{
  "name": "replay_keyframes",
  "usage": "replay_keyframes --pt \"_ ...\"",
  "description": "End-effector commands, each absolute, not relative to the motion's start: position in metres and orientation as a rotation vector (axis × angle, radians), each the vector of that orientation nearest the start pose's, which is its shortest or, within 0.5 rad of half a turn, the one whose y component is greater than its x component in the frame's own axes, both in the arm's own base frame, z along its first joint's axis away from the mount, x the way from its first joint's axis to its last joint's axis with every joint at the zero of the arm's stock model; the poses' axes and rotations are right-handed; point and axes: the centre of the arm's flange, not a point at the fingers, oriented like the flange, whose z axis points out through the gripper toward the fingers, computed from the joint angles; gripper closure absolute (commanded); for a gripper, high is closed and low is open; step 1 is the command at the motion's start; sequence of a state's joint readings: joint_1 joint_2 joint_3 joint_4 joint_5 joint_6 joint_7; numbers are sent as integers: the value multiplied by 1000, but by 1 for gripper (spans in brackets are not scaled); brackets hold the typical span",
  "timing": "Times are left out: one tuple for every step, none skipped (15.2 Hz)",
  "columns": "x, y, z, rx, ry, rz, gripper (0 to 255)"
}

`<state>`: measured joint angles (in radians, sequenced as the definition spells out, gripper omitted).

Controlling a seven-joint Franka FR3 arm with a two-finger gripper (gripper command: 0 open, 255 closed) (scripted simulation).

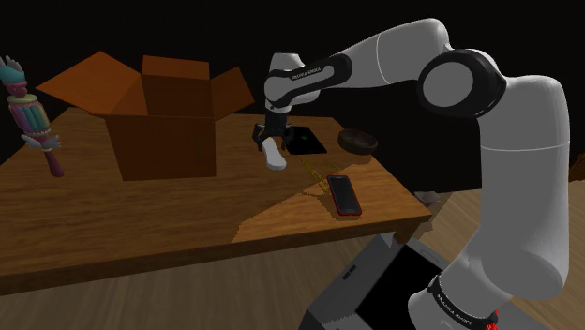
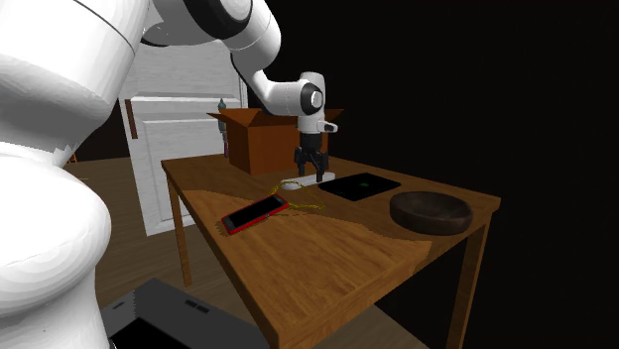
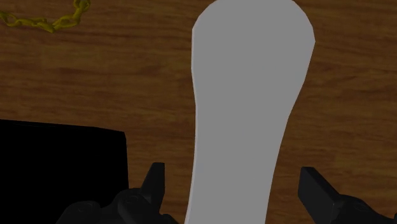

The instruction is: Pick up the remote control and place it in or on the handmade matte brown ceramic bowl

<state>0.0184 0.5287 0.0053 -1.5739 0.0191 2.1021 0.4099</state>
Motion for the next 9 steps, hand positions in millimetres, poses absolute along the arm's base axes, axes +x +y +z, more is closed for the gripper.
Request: replay_keyframes --pt "691 17 334 -3062 615 7 0" --pt "691 17 334 -3062 615 7 255" --pt "691 17 334 -3062 615 7 255" --pt "691 17 334 -3062 615 7 255" --pt "691 17 334 -3062 615 7 255" --pt "691 17 334 -3062 615 7 255" --pt "691 17 334 -3062 615 7 255" --pt "691 17 334 -3062 615 7 255" --pt "691 17 334 -3062 615 7 255"
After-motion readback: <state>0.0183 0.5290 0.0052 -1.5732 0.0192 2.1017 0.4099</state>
